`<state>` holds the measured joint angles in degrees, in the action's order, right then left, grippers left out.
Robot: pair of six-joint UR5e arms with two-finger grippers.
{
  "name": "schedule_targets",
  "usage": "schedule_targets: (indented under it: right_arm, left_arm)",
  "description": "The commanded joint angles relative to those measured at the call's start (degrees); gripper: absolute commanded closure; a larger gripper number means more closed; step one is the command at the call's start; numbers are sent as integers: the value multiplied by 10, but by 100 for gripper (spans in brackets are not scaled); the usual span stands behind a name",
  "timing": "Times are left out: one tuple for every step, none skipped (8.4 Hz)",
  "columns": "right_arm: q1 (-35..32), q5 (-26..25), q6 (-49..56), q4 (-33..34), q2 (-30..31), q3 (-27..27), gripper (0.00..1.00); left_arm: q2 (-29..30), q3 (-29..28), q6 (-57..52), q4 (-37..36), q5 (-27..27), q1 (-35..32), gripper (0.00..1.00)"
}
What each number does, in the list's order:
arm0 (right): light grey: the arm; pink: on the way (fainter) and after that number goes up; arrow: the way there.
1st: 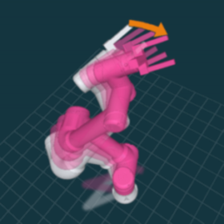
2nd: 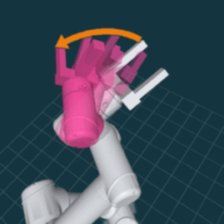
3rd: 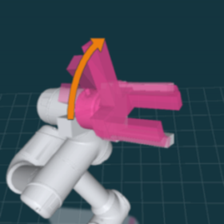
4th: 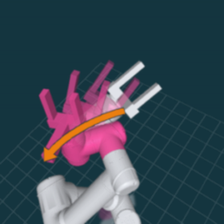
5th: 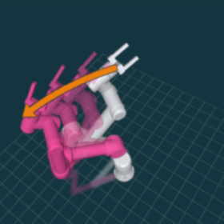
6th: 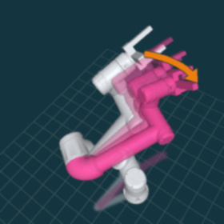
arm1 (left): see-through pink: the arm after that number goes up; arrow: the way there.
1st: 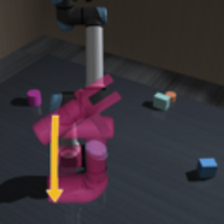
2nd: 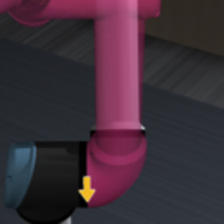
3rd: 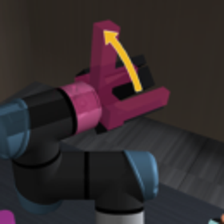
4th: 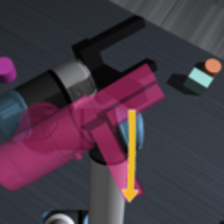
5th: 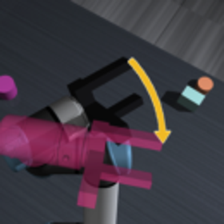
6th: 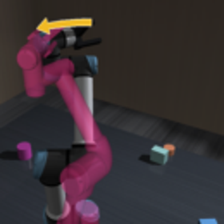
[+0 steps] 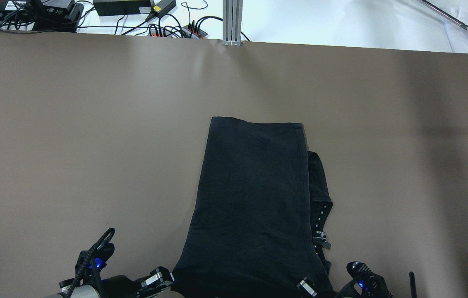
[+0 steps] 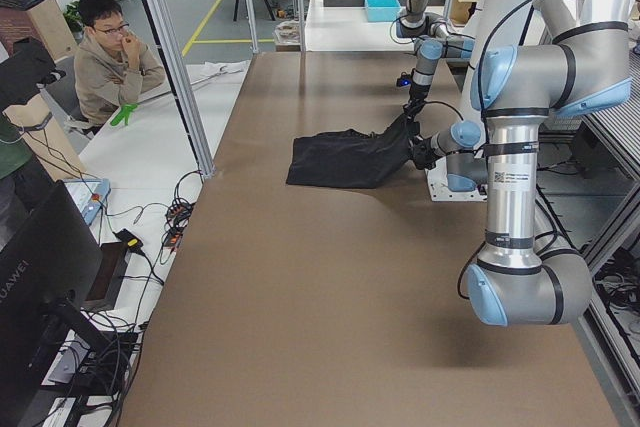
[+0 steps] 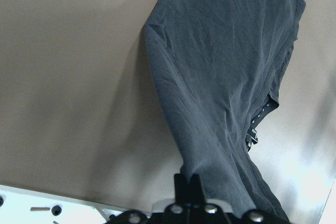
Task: Fold clothes
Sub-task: 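Lift the near end with both grippers and fold it away from the robot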
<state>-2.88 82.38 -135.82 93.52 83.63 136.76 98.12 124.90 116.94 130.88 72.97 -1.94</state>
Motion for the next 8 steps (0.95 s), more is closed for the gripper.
schedule_targets:
  right_arm:
    - [-23, 29, 19, 0, -8, 8, 100]
    - [-75, 52, 60, 0, -25, 2, 100]
    - [-131, 80, 93, 3, -69, -32, 100]
    - [-202, 123, 109, 4, -112, -87, 100]
    - [-256, 168, 151, 1, -136, -144, 100]
    - [-288, 174, 197, 3, -143, -153, 100]
    - [-320, 175, 226, 3, -144, -165, 100]
    - [-333, 175, 241, 0, -149, -203, 100]
  left_arm:
    - [43, -16, -22, -43, 14, -42, 100]
    - [114, -46, -51, -90, 83, -116, 100]
    - [153, -93, -56, -111, 149, -186, 100]
    - [180, -147, -68, -106, 175, -230, 100]
    - [225, -204, -80, -106, 189, -267, 100]
    - [263, -260, -83, -105, 214, -298, 100]
    - [291, -311, -88, -103, 222, -319, 100]
    - [313, -361, -96, -92, 222, -328, 100]
